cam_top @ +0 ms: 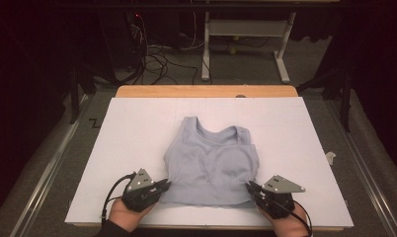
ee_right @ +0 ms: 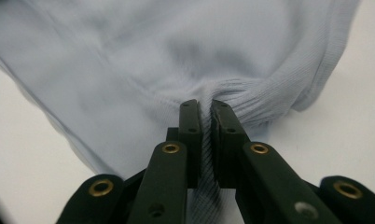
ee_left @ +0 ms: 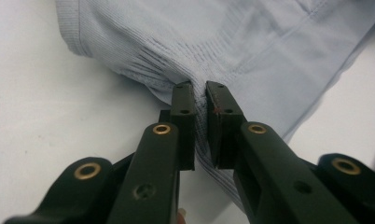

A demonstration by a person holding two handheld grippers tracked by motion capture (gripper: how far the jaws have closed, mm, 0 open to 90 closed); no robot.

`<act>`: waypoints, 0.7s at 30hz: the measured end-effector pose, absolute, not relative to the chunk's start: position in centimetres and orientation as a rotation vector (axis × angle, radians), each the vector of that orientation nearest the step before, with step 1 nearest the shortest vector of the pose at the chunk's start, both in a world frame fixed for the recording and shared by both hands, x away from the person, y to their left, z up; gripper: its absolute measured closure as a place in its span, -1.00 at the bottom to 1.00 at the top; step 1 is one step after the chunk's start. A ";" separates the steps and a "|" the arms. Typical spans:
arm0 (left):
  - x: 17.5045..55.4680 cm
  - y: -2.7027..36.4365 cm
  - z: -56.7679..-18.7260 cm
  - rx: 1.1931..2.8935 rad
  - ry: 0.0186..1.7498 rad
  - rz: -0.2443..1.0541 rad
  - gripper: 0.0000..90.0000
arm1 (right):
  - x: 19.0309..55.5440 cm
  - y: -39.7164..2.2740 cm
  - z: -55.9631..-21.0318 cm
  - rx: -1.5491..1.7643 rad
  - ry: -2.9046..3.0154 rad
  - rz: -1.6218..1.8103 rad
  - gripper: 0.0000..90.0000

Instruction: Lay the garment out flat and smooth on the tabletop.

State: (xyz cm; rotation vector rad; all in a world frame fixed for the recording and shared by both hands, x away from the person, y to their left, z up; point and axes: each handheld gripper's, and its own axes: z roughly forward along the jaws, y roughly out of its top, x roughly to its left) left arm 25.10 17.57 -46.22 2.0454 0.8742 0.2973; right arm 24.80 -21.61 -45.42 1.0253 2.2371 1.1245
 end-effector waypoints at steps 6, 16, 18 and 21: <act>24.5 18.4 -46.5 2.009 0.919 0.328 0.40 | 23.4 -22.1 -45.4 1.022 2.229 1.200 0.33; 25.7 18.9 -46.7 1.875 0.983 0.407 -0.03 | 31.7 -23.0 -42.2 1.168 1.938 1.169 0.27; 25.9 18.8 -46.7 1.876 0.980 0.417 -0.04 | 34.1 -22.0 -42.5 1.207 1.940 1.138 0.27; 26.2 18.7 -46.8 1.875 0.983 0.427 -0.17 | 36.5 -20.7 -43.5 1.251 1.979 1.093 0.27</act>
